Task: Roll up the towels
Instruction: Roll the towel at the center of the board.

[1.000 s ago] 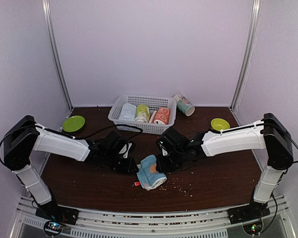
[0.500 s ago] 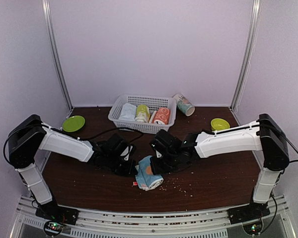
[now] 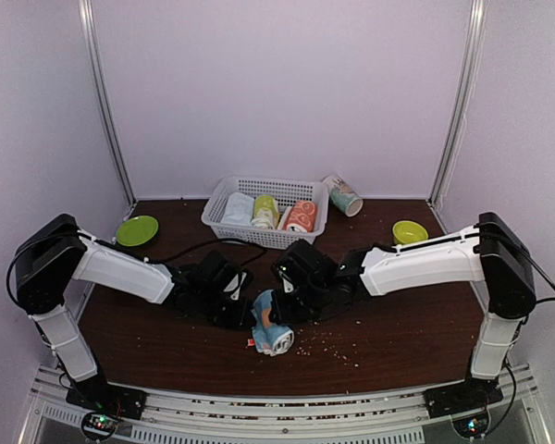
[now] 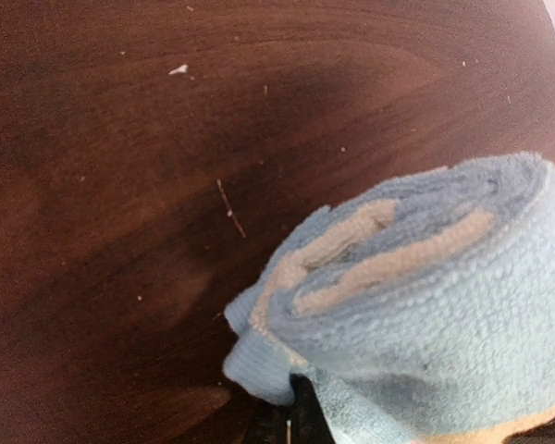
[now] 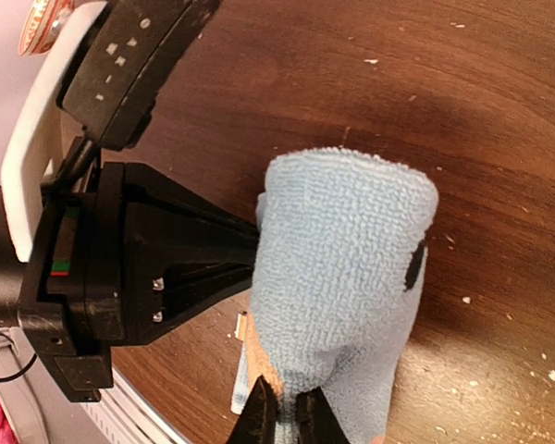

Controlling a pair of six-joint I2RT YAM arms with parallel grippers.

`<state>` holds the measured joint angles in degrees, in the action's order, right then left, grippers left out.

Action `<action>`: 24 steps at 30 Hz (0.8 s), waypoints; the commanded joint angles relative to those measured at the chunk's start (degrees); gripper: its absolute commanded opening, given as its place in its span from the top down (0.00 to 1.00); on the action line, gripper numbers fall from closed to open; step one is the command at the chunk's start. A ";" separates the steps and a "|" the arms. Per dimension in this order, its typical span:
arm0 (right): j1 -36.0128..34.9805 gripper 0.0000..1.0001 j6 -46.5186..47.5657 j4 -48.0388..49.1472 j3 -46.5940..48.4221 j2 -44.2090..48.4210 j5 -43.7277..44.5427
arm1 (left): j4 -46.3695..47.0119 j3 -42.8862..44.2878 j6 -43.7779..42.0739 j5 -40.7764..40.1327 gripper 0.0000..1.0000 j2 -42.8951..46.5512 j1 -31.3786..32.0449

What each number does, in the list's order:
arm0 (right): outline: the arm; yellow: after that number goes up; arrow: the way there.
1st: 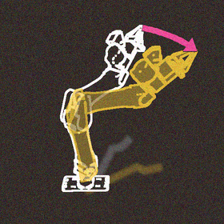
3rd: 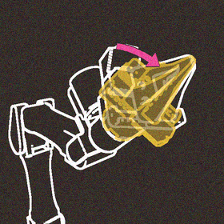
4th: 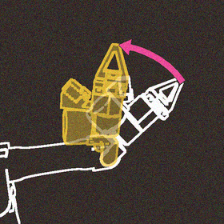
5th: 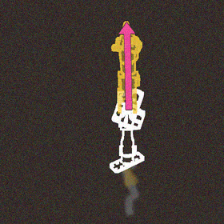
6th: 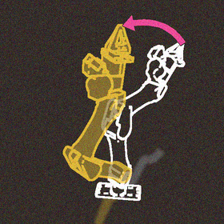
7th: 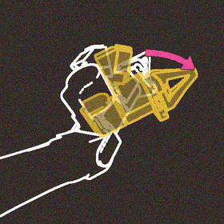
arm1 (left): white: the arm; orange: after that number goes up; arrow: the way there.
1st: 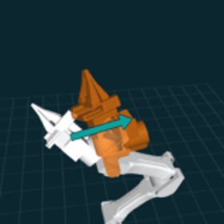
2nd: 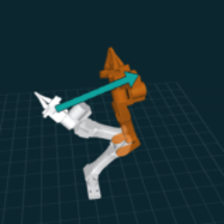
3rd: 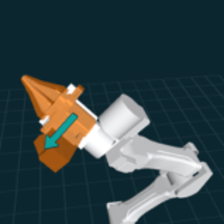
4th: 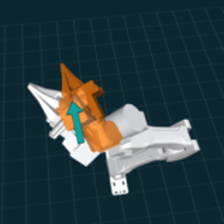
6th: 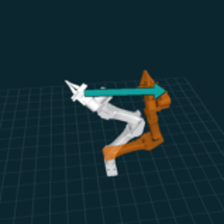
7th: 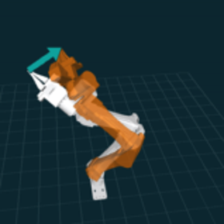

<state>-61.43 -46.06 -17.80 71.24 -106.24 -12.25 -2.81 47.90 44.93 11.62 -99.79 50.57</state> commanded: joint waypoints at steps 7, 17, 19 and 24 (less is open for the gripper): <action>-0.47 0.86 -2.13 5.76 -1.77 -3.66 -4.51 | 1.03 -1.83 0.34 0.00 1.00 1.70 0.20; -0.47 0.86 -2.64 5.72 -2.95 -6.94 -3.93 | -6.02 -2.22 -2.62 -1.07 1.00 8.91 0.15; -0.45 0.85 -2.63 5.89 -2.97 -7.06 -4.00 | -8.04 -1.79 -3.24 -1.37 1.00 11.32 0.15; -0.47 0.84 -2.30 5.96 -3.41 -6.86 -3.71 | -11.00 1.14 -3.75 -2.27 1.00 15.54 0.06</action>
<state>-61.45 -48.25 -9.32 69.80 -111.18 -16.67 -11.75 46.13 42.87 10.66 -87.72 50.61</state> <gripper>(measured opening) 0.159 0.006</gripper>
